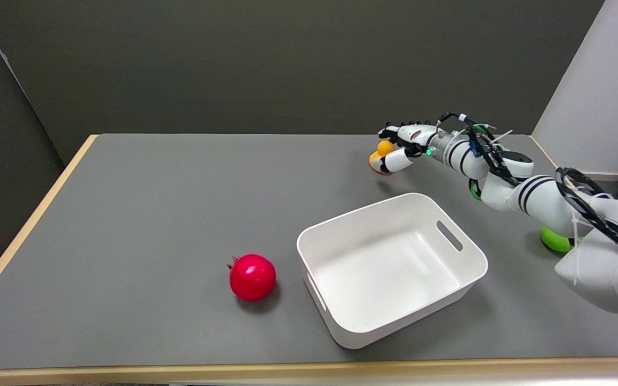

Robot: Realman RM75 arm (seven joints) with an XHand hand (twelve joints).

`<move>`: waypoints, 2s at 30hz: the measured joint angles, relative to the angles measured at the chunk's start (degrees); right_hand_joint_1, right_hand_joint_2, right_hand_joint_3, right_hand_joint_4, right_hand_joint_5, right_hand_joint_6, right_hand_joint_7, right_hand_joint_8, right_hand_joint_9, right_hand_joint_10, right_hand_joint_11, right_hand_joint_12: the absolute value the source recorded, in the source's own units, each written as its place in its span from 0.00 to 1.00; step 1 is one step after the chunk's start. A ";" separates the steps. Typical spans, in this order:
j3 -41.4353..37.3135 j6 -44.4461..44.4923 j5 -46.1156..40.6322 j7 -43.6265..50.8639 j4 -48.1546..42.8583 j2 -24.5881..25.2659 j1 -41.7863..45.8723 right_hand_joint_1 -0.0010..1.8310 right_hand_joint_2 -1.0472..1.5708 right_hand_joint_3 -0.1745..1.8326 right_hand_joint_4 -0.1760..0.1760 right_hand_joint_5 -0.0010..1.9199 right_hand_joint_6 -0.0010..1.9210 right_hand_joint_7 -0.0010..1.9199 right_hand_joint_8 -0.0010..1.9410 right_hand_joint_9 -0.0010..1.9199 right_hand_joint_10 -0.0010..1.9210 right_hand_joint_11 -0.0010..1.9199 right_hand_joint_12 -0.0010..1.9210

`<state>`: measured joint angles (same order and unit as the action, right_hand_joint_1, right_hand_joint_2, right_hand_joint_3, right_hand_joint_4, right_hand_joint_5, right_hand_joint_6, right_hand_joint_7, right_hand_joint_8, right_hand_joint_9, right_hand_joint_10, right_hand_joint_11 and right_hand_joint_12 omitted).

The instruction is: Pick up the yellow duck.

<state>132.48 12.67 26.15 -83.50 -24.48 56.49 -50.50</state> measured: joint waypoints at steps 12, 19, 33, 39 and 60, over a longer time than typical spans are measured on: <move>-0.24 -0.78 -0.02 -0.14 1.40 1.91 0.28 0.22 0.65 0.52 0.61 0.08 0.19 0.17 0.18 0.14 0.37 0.03 0.60; -0.40 -1.04 -0.11 -0.17 1.63 2.72 0.37 0.36 0.67 0.58 0.59 0.09 0.23 0.21 0.25 0.20 0.43 0.06 0.61; -1.01 -1.10 0.12 -0.03 1.31 3.69 0.91 0.70 0.91 0.11 0.00 0.24 0.87 0.29 0.84 0.28 0.92 0.14 0.88; -2.38 -1.09 0.30 0.14 0.61 3.74 1.71 0.70 0.91 0.11 0.09 0.20 0.89 0.32 0.84 0.31 0.92 0.11 0.93; -9.28 0.02 0.38 0.24 -6.81 1.88 5.58 0.48 0.64 0.58 0.56 0.05 0.15 0.13 0.18 0.13 0.39 0.06 0.79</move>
<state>123.20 12.69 26.53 -83.26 -31.29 58.37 -44.93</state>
